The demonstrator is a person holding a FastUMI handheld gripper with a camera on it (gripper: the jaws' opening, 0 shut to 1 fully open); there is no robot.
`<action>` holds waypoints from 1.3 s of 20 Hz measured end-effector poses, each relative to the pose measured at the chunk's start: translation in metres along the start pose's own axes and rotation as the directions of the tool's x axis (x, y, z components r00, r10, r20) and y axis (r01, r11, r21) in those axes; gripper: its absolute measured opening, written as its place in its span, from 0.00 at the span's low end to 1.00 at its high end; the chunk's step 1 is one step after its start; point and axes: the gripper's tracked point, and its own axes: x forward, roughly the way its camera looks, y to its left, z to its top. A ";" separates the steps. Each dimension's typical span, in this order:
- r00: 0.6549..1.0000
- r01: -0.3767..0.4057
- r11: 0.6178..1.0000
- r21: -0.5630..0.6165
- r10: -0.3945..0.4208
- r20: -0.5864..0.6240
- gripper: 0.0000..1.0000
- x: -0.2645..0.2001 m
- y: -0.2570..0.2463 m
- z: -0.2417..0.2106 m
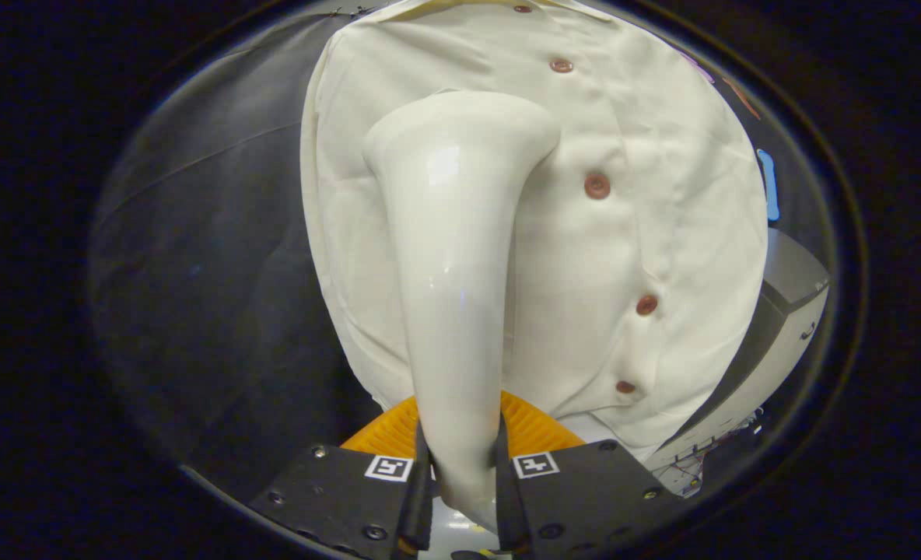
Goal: Iron the clothes twice with a garment steamer, once on the left side and once on the right side.
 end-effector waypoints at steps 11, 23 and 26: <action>0.989 -0.017 1.000 0.019 0.020 -0.145 0.29 0.000 0.001 -0.071; 0.962 -0.042 0.999 0.026 0.048 -0.268 0.28 -0.036 -0.011 -0.115; 0.951 -0.028 0.999 0.018 0.033 -0.307 0.28 -0.048 -0.018 -0.125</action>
